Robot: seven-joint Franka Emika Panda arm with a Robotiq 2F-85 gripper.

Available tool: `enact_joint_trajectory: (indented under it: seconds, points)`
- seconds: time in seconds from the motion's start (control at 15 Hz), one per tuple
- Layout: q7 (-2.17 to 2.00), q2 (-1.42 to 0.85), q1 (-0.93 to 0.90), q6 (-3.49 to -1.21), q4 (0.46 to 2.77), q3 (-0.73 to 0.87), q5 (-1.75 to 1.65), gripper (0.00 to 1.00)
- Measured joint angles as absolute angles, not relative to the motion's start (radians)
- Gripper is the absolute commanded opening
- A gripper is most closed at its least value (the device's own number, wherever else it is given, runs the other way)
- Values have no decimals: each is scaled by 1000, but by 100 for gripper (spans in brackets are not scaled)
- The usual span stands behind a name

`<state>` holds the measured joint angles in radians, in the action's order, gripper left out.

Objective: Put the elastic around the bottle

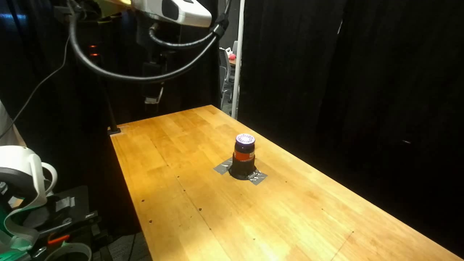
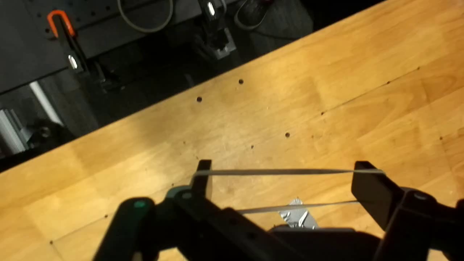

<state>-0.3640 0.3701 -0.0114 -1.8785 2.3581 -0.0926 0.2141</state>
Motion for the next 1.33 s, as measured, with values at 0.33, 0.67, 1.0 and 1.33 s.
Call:
enact_joint_trajectory:
  seconds: [0.33, 0.67, 1.0, 1.33]
  points:
    - [-508, 142, -17, -2080, 2187, -202, 10, 100]
    - [-508, -133, -33, -2291, 2036, -174, -33, 100]
    - [-497, -344, -72, -2428, 1912, -117, -27, 100]
    - [-487, -471, -107, -2444, 1809, -83, -19, 100]
